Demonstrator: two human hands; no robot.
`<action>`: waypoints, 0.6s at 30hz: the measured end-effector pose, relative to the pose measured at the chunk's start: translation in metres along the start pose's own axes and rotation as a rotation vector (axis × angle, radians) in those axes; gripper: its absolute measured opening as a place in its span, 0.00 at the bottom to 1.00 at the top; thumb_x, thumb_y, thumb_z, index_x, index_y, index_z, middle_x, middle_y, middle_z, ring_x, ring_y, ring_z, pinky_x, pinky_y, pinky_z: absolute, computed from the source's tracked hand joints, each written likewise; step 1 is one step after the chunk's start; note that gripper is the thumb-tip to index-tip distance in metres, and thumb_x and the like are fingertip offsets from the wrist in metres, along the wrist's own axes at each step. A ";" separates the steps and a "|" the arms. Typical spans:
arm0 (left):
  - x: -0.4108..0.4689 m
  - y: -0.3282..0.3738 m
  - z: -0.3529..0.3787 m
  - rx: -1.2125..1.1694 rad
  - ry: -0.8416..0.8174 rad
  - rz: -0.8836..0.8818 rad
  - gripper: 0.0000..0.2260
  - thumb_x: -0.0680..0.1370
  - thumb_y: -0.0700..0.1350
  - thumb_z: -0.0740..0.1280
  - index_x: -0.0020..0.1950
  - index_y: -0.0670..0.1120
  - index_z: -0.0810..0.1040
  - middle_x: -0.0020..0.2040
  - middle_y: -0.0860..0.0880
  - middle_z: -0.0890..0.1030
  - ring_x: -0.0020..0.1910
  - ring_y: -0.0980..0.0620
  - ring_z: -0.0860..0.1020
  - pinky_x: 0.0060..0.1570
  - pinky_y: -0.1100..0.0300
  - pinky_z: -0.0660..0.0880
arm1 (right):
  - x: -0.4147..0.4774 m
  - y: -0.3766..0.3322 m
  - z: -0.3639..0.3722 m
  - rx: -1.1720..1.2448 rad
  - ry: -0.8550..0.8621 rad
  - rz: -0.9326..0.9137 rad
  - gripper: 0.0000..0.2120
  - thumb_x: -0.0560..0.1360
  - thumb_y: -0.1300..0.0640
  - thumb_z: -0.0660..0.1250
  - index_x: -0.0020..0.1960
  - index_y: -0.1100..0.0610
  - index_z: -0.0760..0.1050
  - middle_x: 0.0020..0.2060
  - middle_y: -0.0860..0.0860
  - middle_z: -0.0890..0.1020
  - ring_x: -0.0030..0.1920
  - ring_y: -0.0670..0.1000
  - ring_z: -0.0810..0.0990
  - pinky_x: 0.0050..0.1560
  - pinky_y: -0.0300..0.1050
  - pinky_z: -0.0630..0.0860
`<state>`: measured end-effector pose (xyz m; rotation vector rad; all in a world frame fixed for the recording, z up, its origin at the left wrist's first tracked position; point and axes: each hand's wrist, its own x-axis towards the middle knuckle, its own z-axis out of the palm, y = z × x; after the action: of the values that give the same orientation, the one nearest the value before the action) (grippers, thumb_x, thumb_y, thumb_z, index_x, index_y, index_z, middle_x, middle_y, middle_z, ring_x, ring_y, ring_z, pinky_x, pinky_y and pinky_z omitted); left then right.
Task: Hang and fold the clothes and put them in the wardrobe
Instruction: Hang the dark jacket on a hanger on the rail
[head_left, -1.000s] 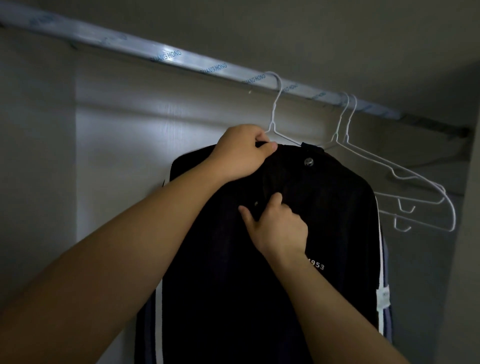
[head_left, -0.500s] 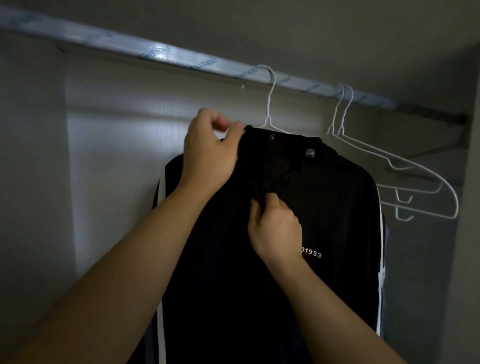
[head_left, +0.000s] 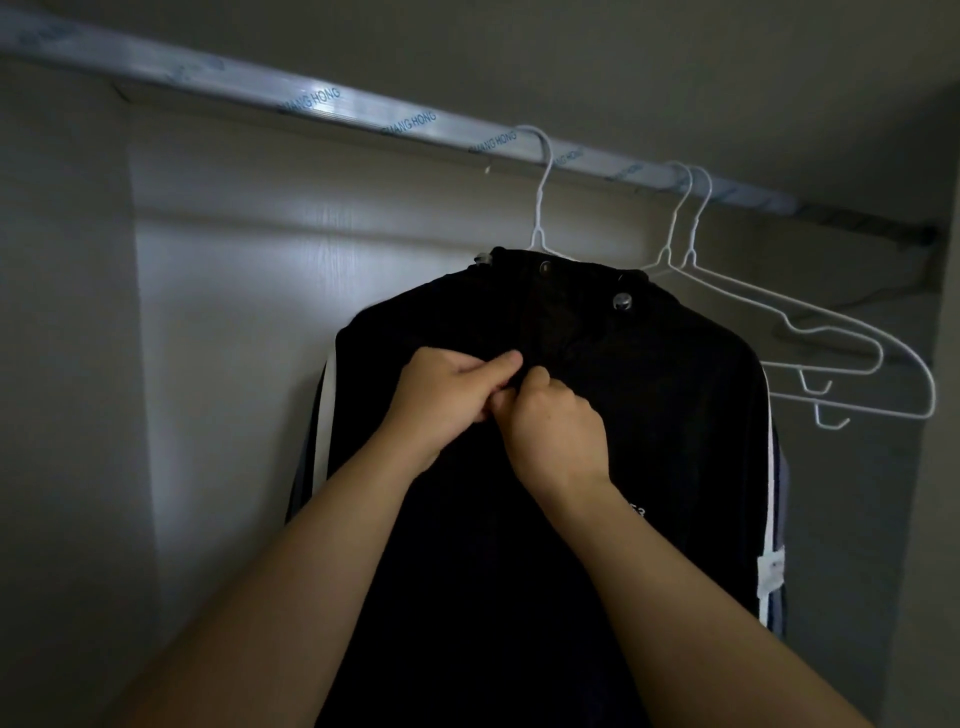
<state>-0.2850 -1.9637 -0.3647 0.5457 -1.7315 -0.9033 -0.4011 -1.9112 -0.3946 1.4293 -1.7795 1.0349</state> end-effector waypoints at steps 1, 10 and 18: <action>0.000 0.000 0.000 -0.014 -0.023 -0.011 0.14 0.72 0.57 0.75 0.38 0.46 0.87 0.37 0.46 0.86 0.42 0.49 0.86 0.49 0.49 0.84 | 0.001 0.000 0.000 0.019 -0.005 0.004 0.16 0.83 0.46 0.58 0.50 0.60 0.71 0.42 0.56 0.80 0.39 0.61 0.81 0.33 0.47 0.66; 0.007 -0.009 0.007 0.054 0.024 -0.050 0.07 0.72 0.51 0.77 0.36 0.50 0.86 0.35 0.50 0.86 0.37 0.55 0.85 0.42 0.60 0.79 | -0.005 0.015 -0.003 0.311 -0.128 -0.005 0.09 0.83 0.50 0.59 0.48 0.54 0.67 0.42 0.48 0.74 0.38 0.49 0.75 0.34 0.46 0.70; 0.008 -0.012 0.011 0.175 0.109 0.002 0.09 0.71 0.53 0.73 0.37 0.48 0.84 0.33 0.48 0.84 0.36 0.49 0.85 0.46 0.50 0.83 | -0.004 0.027 -0.006 0.422 -0.165 -0.066 0.08 0.82 0.50 0.63 0.46 0.51 0.68 0.40 0.46 0.76 0.38 0.44 0.76 0.34 0.36 0.69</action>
<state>-0.2986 -1.9735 -0.3714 0.6953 -1.7212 -0.7108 -0.4266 -1.9014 -0.4002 1.8608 -1.6756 1.3480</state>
